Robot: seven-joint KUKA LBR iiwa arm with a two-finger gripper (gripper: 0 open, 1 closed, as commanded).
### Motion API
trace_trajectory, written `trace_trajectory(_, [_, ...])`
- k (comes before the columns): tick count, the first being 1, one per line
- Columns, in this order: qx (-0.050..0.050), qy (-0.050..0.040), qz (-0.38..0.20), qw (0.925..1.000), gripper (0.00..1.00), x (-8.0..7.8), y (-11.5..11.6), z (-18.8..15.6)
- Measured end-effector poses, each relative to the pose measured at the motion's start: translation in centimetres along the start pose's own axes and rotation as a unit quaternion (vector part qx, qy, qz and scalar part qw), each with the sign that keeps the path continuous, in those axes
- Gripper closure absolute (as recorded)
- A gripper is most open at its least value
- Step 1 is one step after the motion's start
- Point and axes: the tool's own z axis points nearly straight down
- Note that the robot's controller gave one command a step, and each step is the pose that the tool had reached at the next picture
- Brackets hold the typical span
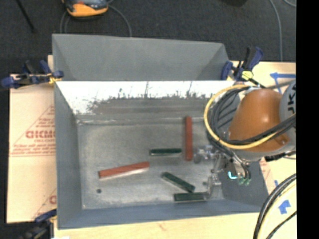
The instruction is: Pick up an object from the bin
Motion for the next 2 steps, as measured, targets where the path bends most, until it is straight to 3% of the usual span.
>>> trace_trajectory(1, [0.000, -0.0023, 0.000, 1.0000, 0.00, -0.1, 0.0, -0.3])
trace_trajectory(2, [0.000, -0.0056, -0.058, 0.9983, 0.00, -0.2, -1.9, 1.4])
